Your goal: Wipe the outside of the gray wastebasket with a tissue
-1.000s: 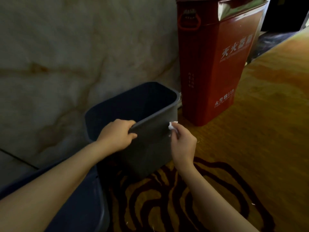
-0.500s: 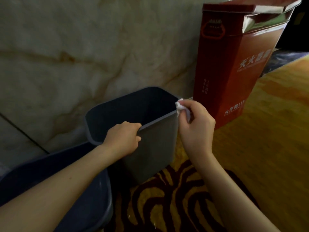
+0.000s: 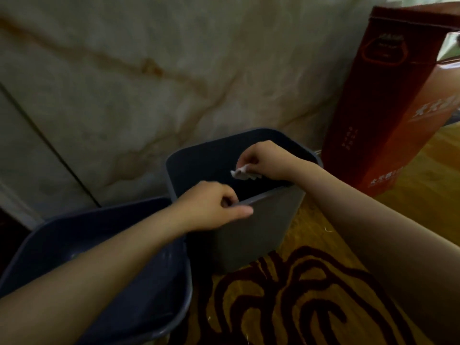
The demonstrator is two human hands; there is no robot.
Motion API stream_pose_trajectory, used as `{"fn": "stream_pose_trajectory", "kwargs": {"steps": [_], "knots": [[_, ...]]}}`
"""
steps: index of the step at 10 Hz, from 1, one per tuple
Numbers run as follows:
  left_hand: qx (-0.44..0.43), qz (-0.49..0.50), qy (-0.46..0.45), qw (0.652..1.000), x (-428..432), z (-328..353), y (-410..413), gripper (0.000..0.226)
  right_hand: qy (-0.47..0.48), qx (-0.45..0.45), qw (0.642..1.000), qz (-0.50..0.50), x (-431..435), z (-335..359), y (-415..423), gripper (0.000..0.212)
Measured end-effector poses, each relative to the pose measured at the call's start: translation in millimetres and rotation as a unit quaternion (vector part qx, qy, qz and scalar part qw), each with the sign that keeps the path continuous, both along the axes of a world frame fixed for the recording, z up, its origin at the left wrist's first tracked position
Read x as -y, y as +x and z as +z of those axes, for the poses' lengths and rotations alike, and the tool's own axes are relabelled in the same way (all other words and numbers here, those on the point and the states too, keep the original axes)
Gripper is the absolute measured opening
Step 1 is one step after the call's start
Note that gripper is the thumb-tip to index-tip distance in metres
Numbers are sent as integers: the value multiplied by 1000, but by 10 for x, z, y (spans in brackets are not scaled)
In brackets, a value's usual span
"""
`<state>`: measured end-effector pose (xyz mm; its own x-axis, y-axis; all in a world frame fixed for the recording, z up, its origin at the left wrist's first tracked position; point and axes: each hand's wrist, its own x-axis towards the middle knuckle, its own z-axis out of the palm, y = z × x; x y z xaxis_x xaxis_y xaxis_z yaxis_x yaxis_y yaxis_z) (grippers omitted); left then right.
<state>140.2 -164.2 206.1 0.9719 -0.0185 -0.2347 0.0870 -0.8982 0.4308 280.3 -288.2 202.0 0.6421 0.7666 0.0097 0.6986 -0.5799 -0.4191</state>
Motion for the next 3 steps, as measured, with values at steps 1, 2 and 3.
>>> {"fn": "stream_pose_trajectory", "kwargs": {"steps": [1, 2, 3], "knots": [[131, 100, -71, 984, -277, 149, 40, 31, -51, -15, 998, 26, -192, -51, 55, 13], [258, 215, 8, 942, -512, 153, 69, 28, -111, -48, 993, 19, -376, -81, 50, 23], [197, 235, 65, 950, -637, 105, 13, 35, -197, -56, 979, 20, -468, -34, -42, 47]]}}
